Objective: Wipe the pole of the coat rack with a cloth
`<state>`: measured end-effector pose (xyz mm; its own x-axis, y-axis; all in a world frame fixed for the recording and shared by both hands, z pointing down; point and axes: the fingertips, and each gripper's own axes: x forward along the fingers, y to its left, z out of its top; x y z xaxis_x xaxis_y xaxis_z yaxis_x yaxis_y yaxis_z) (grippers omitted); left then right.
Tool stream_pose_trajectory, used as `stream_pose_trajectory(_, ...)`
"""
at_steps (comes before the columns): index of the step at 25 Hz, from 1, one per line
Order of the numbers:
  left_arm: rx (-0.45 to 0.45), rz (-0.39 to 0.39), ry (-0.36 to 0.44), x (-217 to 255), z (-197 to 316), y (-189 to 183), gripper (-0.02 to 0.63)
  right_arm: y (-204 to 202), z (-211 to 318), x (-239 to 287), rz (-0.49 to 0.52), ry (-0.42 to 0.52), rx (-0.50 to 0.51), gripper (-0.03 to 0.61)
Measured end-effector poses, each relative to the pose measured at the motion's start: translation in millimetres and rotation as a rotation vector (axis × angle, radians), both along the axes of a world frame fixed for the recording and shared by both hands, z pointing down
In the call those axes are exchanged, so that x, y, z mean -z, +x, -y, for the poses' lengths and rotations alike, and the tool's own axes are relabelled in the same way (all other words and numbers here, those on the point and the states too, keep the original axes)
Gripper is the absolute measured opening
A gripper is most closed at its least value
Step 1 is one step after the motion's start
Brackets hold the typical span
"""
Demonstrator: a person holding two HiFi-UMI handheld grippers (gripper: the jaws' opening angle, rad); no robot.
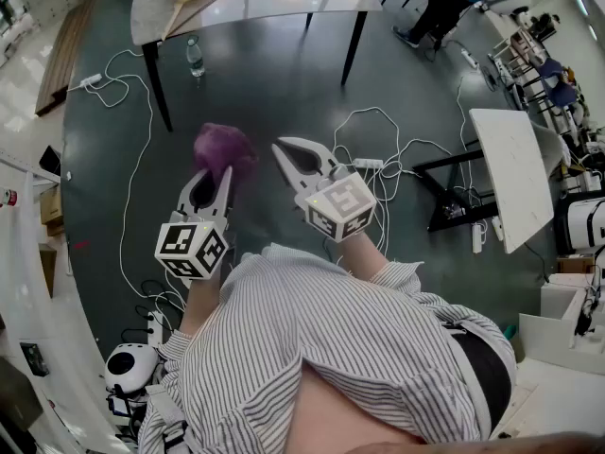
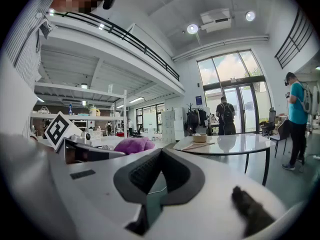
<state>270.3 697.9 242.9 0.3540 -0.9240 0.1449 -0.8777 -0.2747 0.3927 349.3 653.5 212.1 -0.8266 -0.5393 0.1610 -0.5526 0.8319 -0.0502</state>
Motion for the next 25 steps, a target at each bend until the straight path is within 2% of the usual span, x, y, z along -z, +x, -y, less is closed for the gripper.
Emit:
stream_pose_trajectory(12, 0.018, 0.039, -0.018, -3, -9, 10, 0.080, 7, -9, -6, 0.018, -0.023, 0.015, 0.014)
stream_pose_trajectory(18, 0.025, 0.036, -0.026, -6, -8, 12, 0.080, 9, -10, -12, 0.075, -0.075, 0.031, 0.014)
stream_pose_trajectory(22, 0.040, 0.039, -0.037, -10, -5, 12, 0.080, 14, -7, -20, 0.064, -0.084, 0.005, 0.014)
stream_pose_trajectory(25, 0.041, 0.048, -0.047, -14, -2, 16, 0.080, 16, -7, -25, 0.053, -0.094, 0.026, 0.014)
